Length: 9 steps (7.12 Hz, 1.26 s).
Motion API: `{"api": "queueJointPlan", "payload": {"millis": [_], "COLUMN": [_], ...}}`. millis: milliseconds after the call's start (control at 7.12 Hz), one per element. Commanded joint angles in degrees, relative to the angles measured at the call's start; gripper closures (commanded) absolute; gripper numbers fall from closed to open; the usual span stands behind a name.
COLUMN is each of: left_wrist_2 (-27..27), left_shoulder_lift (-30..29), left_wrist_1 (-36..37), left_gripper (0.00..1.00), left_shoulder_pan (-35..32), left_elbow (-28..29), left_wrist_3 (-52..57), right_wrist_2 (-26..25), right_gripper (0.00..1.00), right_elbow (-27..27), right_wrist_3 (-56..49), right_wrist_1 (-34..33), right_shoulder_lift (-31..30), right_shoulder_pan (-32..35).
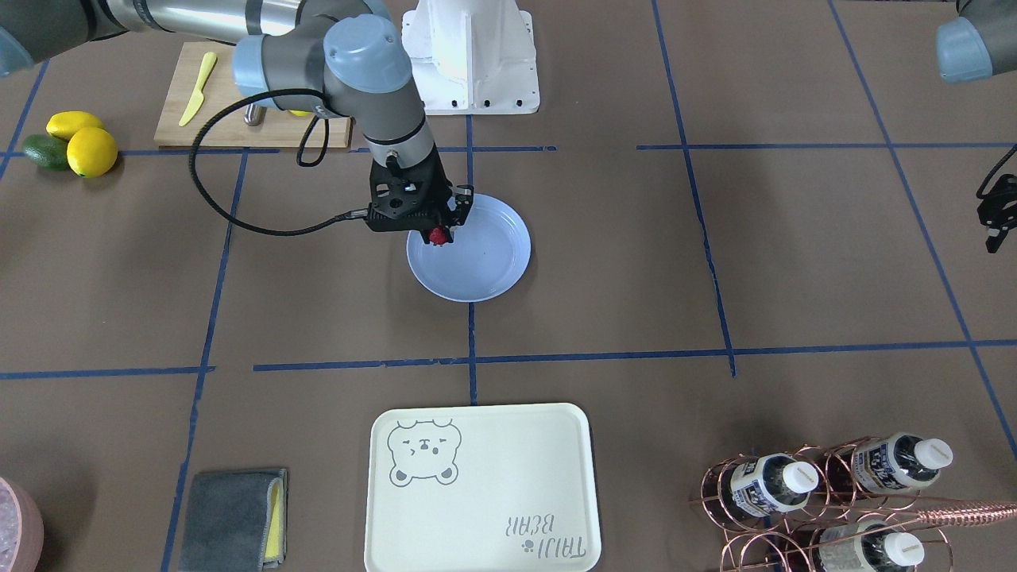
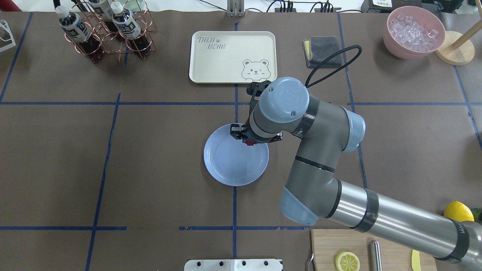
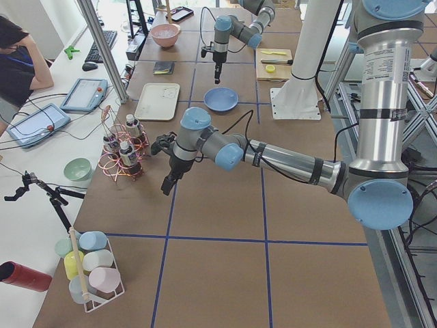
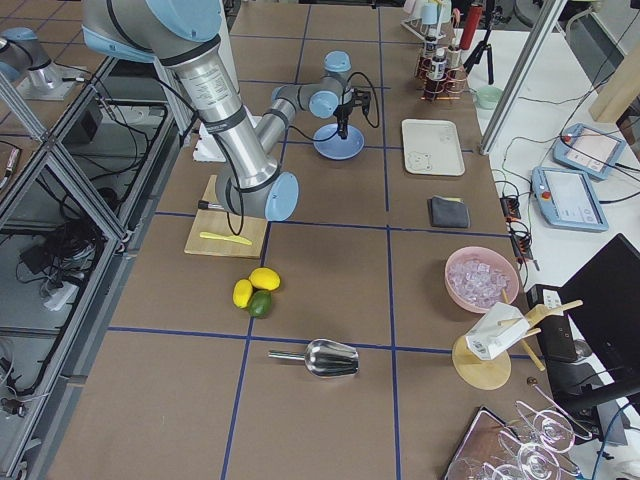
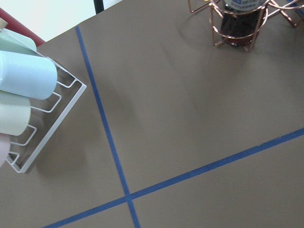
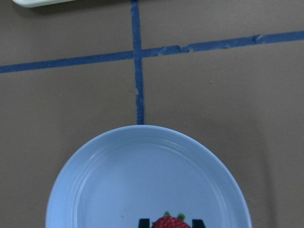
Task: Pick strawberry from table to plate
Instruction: 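Carry the strawberry with the right gripper over the blue plate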
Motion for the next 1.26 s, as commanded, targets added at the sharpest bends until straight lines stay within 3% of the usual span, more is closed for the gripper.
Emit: {"api": "queueJointPlan", "payload": {"millis": [0,421,562,843,983,1124], "left_wrist_2": [-0.01,-0.01,-0.01,-0.01,-0.01,-0.01], "left_shoulder_lift": [0.05,0.05,-0.04,-0.04,-0.04,-0.04], "left_wrist_1": [0.0,0.0,-0.18,-0.35,-0.44,-0.44], "left_gripper": [0.0,0.0,0.0,0.0,0.0,0.0], "left_shoulder_pan": [-1.11,-1.11,-1.11,-1.11,-1.11,-1.11], "left_elbow": [0.65,0.74,1.18,1.53,1.79,1.8], "left_wrist_3": [1.06,1.06,1.06,1.06,1.06,1.06], "right_wrist_2": [-1.2,-1.2,-1.2,-1.2,-1.2,-1.11], "right_gripper": [1.0,1.0,0.93,0.07,0.0,0.0], "right_elbow": [-5.82,-6.72,-7.24,-7.34,-7.34,-6.99], "right_wrist_3": [0.46,0.29,0.38,0.46,0.64,0.73], "right_wrist_1": [5.59,5.79,5.79,5.7,5.79,5.7], "right_shoulder_lift": [1.34,2.21,2.74,2.84,2.93,3.36], "right_shoulder_pan": [-1.54,-1.55,-1.55,-1.55,-1.55,-1.55]}}
